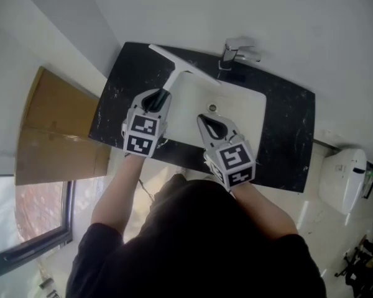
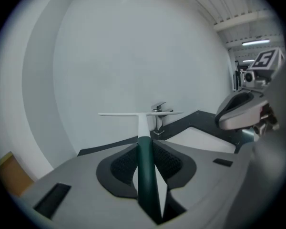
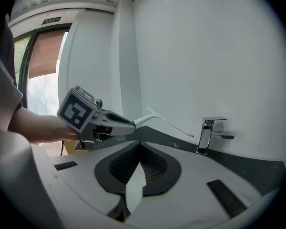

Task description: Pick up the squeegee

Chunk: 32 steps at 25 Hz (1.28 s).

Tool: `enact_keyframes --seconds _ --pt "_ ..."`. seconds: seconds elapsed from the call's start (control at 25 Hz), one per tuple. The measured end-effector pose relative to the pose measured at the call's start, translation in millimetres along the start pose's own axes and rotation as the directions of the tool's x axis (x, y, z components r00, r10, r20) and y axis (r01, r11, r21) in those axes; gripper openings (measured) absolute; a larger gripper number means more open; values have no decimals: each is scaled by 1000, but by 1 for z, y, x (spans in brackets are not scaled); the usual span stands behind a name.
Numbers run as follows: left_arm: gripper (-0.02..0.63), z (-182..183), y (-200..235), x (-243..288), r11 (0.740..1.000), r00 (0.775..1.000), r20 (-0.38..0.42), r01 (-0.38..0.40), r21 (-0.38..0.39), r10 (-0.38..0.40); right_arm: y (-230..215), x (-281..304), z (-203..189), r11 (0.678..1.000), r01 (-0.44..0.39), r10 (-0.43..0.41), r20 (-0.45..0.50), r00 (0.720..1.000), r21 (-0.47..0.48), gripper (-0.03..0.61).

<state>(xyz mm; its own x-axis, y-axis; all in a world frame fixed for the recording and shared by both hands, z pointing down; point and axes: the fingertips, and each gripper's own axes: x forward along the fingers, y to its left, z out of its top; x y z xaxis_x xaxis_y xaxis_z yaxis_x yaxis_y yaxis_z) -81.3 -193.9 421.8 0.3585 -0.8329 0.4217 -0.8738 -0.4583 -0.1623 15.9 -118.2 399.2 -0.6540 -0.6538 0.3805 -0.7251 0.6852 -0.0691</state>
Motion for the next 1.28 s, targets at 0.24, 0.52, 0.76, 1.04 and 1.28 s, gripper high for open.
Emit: enact_keyframes --seconds 0.24,0.52,0.76,1.04,1.28 --pt "103 37 -63 -69 999 997 72 -24 34 21 17 -46 -5 998 -56 57 48 997 -30 8" --pt "103 49 -104 -115 998 992 123 -22 51 16 33 -73 -7 995 -66 74 92 993 -79 8" --pt "103 45 -113 -135 998 990 143 5 64 -14 51 -81 2 997 -37 45 116 992 -67 6" --pt "103 37 -110 -148 996 987 151 43 81 -54 76 -76 5 997 -19 28 119 993 -71 6" --pt "103 34 -104 -151 995 986 156 47 83 -59 81 -75 6 997 0 9 120 993 -76 6"
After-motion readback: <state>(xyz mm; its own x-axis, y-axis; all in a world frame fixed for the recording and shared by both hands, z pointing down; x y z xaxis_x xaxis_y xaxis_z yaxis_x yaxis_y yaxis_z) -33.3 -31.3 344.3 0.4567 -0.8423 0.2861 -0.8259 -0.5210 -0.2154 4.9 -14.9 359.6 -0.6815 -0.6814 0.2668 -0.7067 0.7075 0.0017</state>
